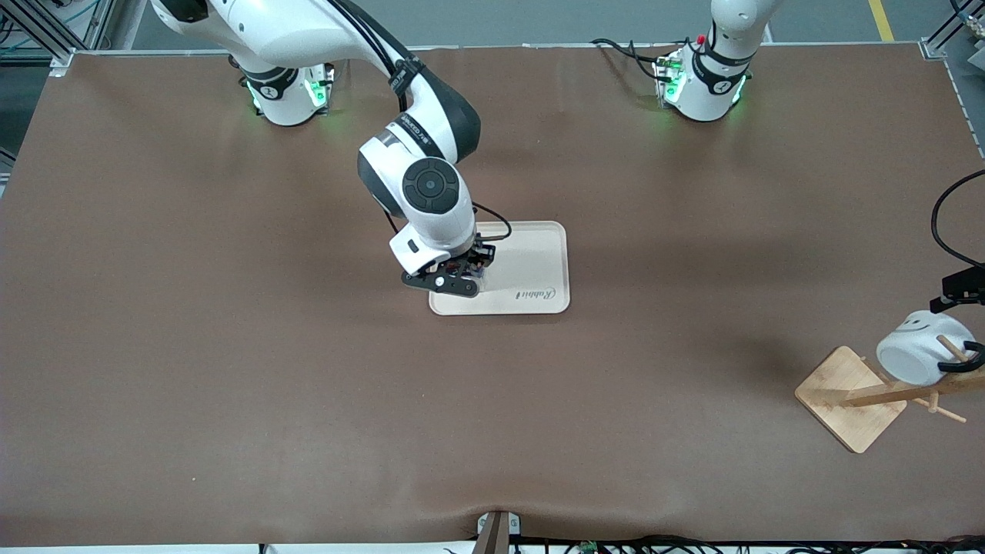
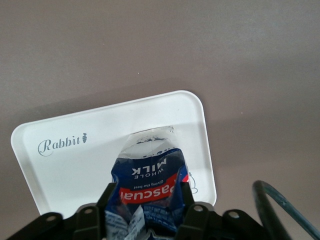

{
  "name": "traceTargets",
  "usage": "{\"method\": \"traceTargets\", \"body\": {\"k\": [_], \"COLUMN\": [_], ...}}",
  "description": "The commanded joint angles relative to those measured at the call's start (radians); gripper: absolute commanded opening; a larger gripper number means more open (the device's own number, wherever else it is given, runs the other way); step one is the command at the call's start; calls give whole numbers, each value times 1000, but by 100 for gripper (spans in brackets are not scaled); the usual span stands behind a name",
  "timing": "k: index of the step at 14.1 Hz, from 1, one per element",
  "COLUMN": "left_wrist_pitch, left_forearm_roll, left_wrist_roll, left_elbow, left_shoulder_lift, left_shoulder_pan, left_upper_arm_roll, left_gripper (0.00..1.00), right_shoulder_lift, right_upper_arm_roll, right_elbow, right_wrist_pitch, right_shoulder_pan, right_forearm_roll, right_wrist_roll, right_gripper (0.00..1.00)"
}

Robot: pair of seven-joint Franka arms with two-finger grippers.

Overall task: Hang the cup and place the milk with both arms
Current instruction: 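Hang the mug handle on the peg while the right gripper grasps milk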

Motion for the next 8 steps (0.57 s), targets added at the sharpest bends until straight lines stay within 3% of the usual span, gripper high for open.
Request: {"method": "traceTargets", "body": {"k": [1,8], "left_wrist_pitch": [-56,-93], "left_forearm_roll": [-14,22], "left_wrist_roll": [-69,-312], "left_elbow": [-10,-94], "left_shoulder_lift": [-51,-161], "left_shoulder_pan": [-6,-9], "left_upper_arm_roll": [-19,-119], "left_gripper": [100,100], "right_shoulder_lift": [-4,-59], "right_upper_arm_roll": [4,-8], "right_elbow": [44,112], "right_wrist_pitch": [-40,-155], "right_shoulder_pan": [-9,-113], "right_forearm_roll": [1,61], "right_wrist_roll": [15,18], "right_gripper": [0,0]}}
